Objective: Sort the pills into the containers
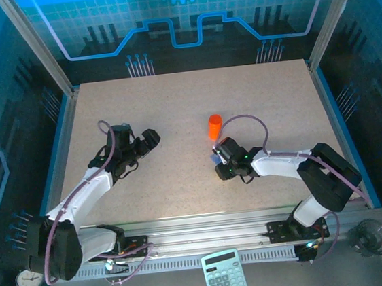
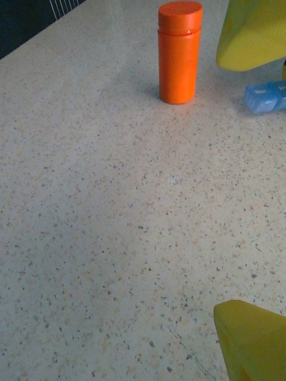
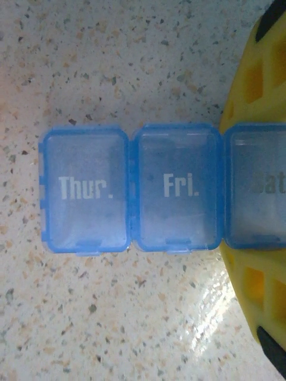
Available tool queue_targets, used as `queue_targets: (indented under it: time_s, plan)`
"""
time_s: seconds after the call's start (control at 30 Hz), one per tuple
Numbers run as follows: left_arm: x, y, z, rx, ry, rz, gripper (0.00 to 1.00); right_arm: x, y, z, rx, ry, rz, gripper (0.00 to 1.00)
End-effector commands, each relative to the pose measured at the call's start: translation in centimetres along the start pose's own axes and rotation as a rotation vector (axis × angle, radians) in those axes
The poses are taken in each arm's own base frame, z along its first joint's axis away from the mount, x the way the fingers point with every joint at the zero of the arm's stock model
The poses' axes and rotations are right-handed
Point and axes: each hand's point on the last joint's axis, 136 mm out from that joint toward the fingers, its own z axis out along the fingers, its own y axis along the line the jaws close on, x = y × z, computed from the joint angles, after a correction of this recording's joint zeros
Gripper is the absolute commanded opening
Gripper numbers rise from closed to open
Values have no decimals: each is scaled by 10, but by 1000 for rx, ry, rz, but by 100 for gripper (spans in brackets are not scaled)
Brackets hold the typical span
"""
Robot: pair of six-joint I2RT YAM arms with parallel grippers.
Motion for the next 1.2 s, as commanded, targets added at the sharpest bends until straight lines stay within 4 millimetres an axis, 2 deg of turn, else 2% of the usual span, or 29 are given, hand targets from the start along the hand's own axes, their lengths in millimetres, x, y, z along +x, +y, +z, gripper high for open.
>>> queue_targets:
  time_s: [0.0,0.17,0.3,0.43,0.6,0.77,0.8,1.17]
  plan:
    - [-1,-24,-11,110,-4,6,99,-25,16,-26,-75,-83,0,36]
    - [6,-56,-18,262,50,4,99,-54,38,-53,-211,-175,-3,36]
    - [18,-82,-21,364,90,6,99,-77,50,-67,-326,-230,15,36]
    - [31,-100,-23,428,125,18,99,-96,55,-74,-428,-267,64,36]
    - [45,-115,-22,486,155,18,99,-112,59,-75,-486,-285,118,36]
    - [55,-128,-19,528,180,22,99,-112,64,-68,-503,-263,140,36]
    - [57,-130,-18,533,186,24,99,-123,66,-75,-510,-288,135,36]
    - [77,-151,-7,567,234,39,99,-122,71,-70,-519,-277,135,36]
